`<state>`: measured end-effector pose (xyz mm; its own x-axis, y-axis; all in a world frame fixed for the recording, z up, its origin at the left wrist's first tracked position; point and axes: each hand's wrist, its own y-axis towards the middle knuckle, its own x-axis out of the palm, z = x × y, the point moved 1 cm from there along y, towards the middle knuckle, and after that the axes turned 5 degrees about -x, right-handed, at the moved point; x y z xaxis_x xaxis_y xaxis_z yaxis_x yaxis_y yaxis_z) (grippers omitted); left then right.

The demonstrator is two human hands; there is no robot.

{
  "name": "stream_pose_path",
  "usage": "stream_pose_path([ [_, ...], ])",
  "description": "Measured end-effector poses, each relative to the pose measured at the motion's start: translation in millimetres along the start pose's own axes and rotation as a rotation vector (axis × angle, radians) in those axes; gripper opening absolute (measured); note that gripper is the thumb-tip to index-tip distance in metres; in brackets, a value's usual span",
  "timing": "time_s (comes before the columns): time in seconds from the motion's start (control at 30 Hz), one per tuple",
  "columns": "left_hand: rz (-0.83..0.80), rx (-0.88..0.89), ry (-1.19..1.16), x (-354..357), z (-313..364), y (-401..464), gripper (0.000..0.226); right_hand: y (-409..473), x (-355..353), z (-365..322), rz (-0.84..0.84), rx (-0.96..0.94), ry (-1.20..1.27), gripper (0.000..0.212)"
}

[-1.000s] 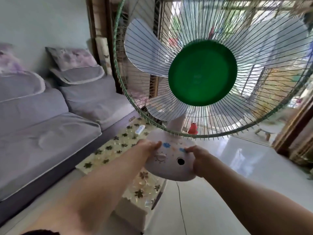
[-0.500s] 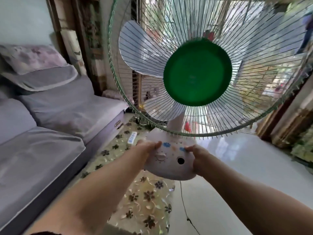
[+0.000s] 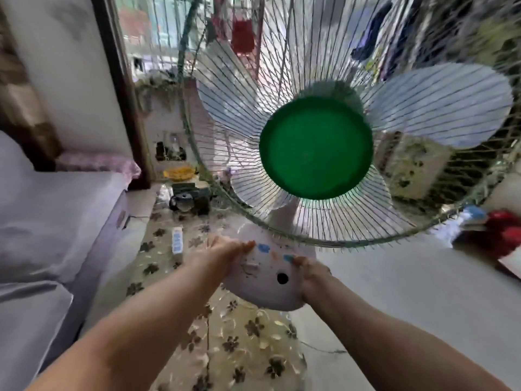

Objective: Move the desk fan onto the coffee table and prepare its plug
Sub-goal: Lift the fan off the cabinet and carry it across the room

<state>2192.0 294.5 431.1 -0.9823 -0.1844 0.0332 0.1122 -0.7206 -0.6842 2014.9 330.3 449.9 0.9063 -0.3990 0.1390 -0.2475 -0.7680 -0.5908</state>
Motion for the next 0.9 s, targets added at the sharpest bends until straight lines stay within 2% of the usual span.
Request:
stream_pose_path([
  [0.07, 0.003, 0.025, 0.031, -4, -2, -1, 0.070, -8, 3, 13, 0.023, -0.017, 0.029, 0.043],
  [0.2, -0.013, 0.013, 0.044, -17, -21, 11, 0.090, -12, 3, 42, 0.096, 0.005, 0.061, 0.030],
  [0.27, -0.044, -0.014, -0.002, -21, -32, 16, 0.092, -14, 5, 52, 0.105, 0.001, 0.064, 0.034],
  [0.37, -0.044, -0.049, 0.061, -27, -56, 26, 0.093, -9, 1, 72, 0.110, 0.025, 0.071, 0.037],
  [0.5, -0.115, -0.092, 0.111, -36, -86, 47, 0.088, 4, -1, 105, 0.205, 0.026, 0.034, 0.046],
  [0.6, -0.084, -0.032, 0.118, -45, -110, 65, 0.086, 22, -3, 136, 0.205, 0.053, 0.023, 0.023],
  [0.67, -0.087, -0.006, 0.138, -51, -126, 81, 0.088, 41, -5, 161, 0.206, 0.065, 0.047, 0.019],
  [0.73, -0.113, -0.017, 0.120, -55, -145, 100, 0.092, 59, -4, 186, 0.183, 0.071, 0.046, 0.021],
  [0.83, -0.114, -0.028, 0.107, -60, -176, 130, 0.093, 90, -5, 225, 0.176, 0.067, 0.041, 0.045],
  [0.9, -0.073, -0.025, 0.129, -64, -198, 151, 0.082, 112, -7, 251, 0.137, 0.068, 0.035, 0.034],
])
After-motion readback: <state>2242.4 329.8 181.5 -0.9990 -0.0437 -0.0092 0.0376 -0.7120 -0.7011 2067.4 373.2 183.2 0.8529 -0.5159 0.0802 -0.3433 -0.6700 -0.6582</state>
